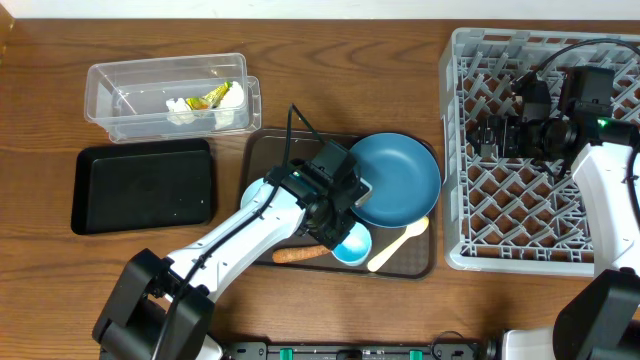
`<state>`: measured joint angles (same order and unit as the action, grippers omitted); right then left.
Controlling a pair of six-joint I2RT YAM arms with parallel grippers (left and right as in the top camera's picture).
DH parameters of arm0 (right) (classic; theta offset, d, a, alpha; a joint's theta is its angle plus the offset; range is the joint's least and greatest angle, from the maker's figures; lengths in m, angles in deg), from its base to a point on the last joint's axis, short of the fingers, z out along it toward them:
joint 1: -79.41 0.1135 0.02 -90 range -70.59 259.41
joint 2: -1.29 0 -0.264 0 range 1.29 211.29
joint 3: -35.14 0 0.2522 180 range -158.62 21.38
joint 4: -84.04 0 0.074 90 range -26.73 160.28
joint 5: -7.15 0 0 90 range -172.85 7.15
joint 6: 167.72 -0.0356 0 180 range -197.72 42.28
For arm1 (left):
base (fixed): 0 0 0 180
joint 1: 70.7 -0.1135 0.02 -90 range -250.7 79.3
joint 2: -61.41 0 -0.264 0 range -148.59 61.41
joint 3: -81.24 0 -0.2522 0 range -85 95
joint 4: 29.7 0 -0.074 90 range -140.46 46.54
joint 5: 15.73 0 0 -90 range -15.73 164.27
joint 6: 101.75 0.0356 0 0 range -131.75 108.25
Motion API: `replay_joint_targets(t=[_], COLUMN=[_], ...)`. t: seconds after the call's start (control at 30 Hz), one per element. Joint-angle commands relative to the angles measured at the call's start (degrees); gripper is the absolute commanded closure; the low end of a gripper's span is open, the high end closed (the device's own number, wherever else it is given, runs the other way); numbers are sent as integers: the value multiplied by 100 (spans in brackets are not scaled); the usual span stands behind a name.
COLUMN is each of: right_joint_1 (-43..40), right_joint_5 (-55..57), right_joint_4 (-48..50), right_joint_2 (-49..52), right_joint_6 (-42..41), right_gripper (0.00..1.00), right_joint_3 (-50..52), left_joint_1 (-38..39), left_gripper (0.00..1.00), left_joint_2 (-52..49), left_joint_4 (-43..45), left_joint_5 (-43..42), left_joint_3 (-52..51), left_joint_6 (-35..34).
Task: Sort waste into correct bins and load items into the dishwasher rack
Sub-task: 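Lift the small blue cup with the left gripper toward the right gripper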
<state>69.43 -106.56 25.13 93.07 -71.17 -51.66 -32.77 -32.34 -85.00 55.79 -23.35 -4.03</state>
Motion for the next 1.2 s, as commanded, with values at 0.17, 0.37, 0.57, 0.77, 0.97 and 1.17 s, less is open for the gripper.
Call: replay_joint_targets(t=[0.17, 0.37, 0.57, 0.77, 0.97, 1.17], right_joint_1=[42, 42, 42, 90, 483, 1034], right_joint_5=[-7, -7, -72, -1591, -3220, -4564], right_joint_4=[11, 39, 286, 885, 1303, 1307], right_joint_2=[7, 7, 7, 7, 7, 7], right_joint_6=[83, 83, -199, -122, 1097, 2796], right_gripper=[1, 1, 1, 1, 1, 1], right_joint_3=[-94, -94, -94, -94, -94, -94], left_joint_1=[-199, -994, -2282, -3392, -3698, -3539], left_gripper=[94, 94, 94, 94, 94, 94], left_joint_2=[79, 623, 1154, 931, 275, -275], left_joint_4=[22, -63, 977, 2457, 4214, 5171], left_joint_5=[57, -284, -1436, -2879, -4903, -6271], left_joint_3=[114, 387, 494, 492, 492, 492], left_joint_6=[-251, -485, -1386, -3281, -4409, -4662])
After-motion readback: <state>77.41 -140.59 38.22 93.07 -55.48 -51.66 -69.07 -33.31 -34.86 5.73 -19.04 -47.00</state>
